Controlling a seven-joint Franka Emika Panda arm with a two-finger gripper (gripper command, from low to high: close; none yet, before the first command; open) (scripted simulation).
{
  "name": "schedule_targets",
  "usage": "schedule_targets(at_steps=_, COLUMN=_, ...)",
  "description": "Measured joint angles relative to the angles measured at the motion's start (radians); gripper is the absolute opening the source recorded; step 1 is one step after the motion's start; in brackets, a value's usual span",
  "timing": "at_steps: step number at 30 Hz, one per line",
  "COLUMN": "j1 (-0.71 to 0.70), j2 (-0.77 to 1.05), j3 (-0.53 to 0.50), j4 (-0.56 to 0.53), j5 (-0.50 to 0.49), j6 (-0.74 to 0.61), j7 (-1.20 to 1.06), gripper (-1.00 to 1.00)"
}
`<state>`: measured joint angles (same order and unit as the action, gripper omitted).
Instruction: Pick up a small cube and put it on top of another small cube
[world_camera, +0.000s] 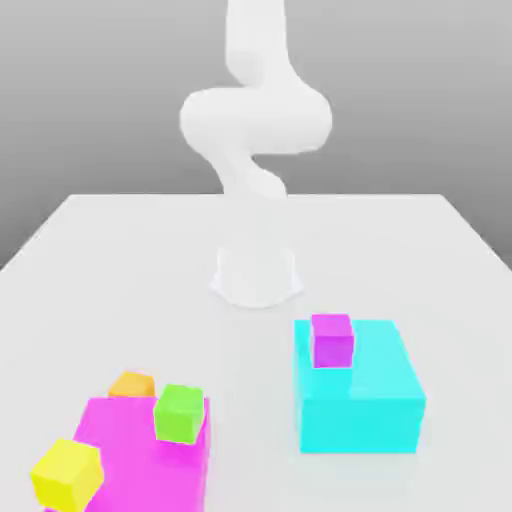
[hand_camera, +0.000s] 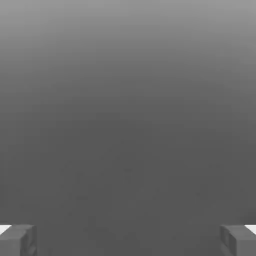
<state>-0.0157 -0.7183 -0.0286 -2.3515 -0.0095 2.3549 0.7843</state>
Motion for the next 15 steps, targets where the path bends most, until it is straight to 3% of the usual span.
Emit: schedule_targets(at_steps=15, j1=-0.118, j2=0.557, j3=-0.208, j4=-0.335, j5=-0.002, j6=0.369, j7=-0.150, gripper=0.00)
